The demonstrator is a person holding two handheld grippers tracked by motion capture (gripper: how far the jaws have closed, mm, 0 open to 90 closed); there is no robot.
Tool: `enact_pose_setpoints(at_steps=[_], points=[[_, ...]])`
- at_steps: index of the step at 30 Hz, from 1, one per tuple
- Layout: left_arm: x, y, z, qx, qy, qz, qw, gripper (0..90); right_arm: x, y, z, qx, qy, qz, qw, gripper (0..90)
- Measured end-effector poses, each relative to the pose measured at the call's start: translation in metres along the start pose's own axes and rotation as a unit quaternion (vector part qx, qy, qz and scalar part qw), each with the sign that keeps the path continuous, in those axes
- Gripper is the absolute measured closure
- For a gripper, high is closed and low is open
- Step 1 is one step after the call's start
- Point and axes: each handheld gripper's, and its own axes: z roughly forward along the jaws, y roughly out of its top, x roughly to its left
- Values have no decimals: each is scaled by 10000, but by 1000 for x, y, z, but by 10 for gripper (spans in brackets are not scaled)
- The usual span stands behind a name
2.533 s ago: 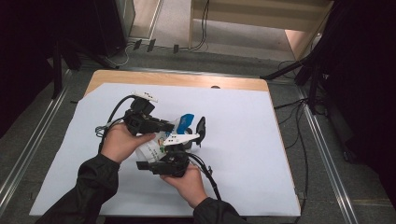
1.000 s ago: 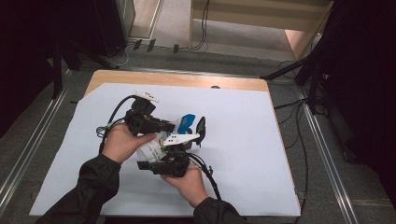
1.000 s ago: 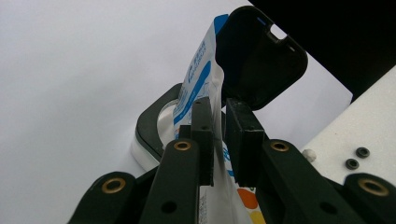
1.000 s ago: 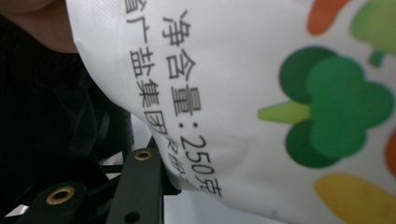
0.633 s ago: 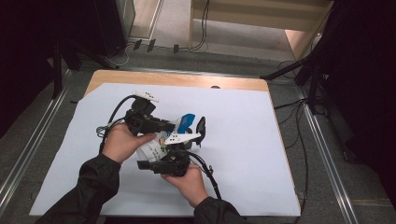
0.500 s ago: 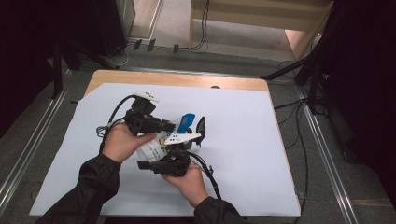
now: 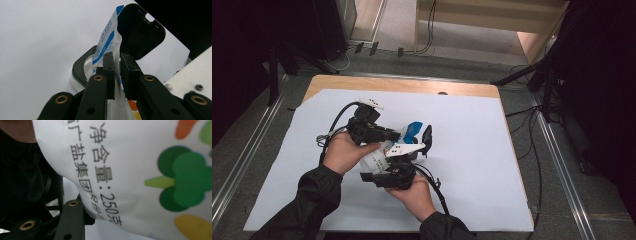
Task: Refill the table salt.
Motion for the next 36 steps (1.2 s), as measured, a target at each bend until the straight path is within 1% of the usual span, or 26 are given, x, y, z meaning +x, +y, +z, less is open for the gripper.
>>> enact_pose_setpoints(at_steps=[2, 4, 8, 11, 14, 16, 25, 27, 36], points=[[0, 0, 0, -3, 4, 0, 10000, 833, 0, 0, 0, -2, 26, 29, 10000, 615], [0, 0, 0, -12, 5, -22, 10000, 832, -1, 0, -1, -26, 97, 110, 9999, 628], [0, 0, -1, -45, -27, -32, 10000, 826, -2, 0, -1, -80, 206, 190, 9996, 635], [1, 0, -2, -41, -36, -17, 10000, 823, -2, 0, -1, -95, 232, 211, 9995, 636], [2, 0, -3, -69, -38, -54, 10000, 814, -3, 0, -1, -110, 266, 241, 9993, 637], [2, -1, -4, -75, -44, -58, 9999, 809, -3, 0, -1, -141, 347, 311, 9988, 639], [4, -3, -7, -82, -42, -91, 9999, 792, -4, 0, 1, -147, 381, 312, 9987, 639], [4, -3, -8, -89, -19, -96, 9999, 790, -4, 0, 1, -153, 404, 334, 9985, 640], [3, -4, -9, -106, -43, -84, 9999, 759, -4, 1, 1, -189, 484, 408, 9978, 642]])
